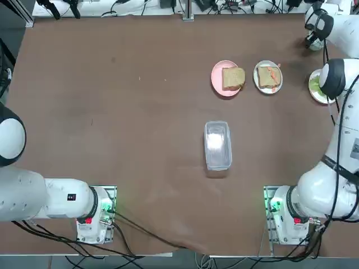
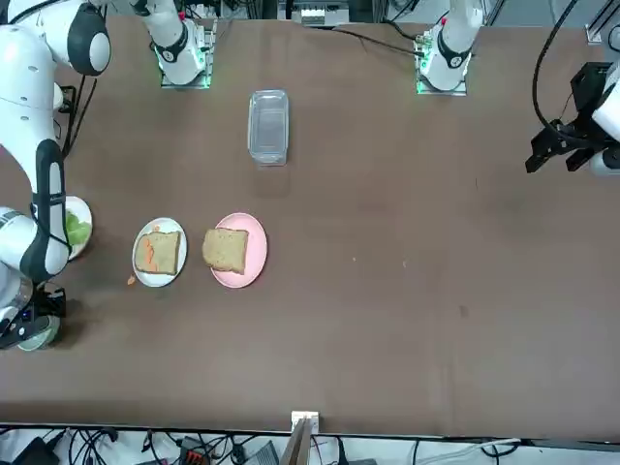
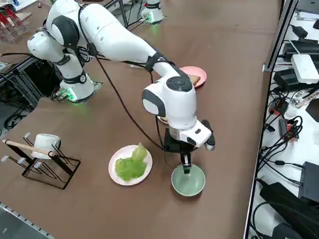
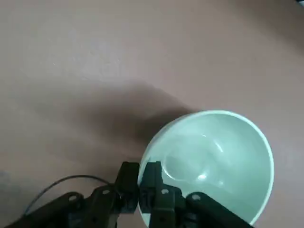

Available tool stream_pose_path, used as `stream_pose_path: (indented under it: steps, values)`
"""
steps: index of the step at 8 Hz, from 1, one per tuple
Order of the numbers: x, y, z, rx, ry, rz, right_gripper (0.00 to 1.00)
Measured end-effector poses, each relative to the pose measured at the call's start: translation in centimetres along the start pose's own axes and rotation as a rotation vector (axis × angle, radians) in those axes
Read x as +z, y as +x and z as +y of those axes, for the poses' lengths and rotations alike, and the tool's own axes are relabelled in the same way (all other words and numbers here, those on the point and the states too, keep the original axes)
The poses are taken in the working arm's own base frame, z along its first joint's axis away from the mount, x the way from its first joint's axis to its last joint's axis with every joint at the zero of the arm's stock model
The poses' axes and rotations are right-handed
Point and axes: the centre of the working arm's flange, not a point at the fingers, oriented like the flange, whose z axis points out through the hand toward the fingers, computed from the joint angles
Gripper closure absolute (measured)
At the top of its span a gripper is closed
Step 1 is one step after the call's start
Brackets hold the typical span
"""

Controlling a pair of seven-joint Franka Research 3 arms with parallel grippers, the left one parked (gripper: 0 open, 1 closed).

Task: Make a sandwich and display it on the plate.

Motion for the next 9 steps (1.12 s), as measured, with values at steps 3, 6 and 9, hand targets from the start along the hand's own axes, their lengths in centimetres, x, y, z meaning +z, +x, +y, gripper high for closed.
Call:
stream_pose_path:
  steps: [3, 6, 9]
  values:
    - [0.4, -0.5, 0.3, -0.029, -0.032, -0.027, 0.96]
    - [1.2, -1.0, 0.2, -0.028, -0.026, -0.035, 0.82]
    - [-0.4, -0.9, 0.5, -0.026, -0.014, -0.045, 0.29]
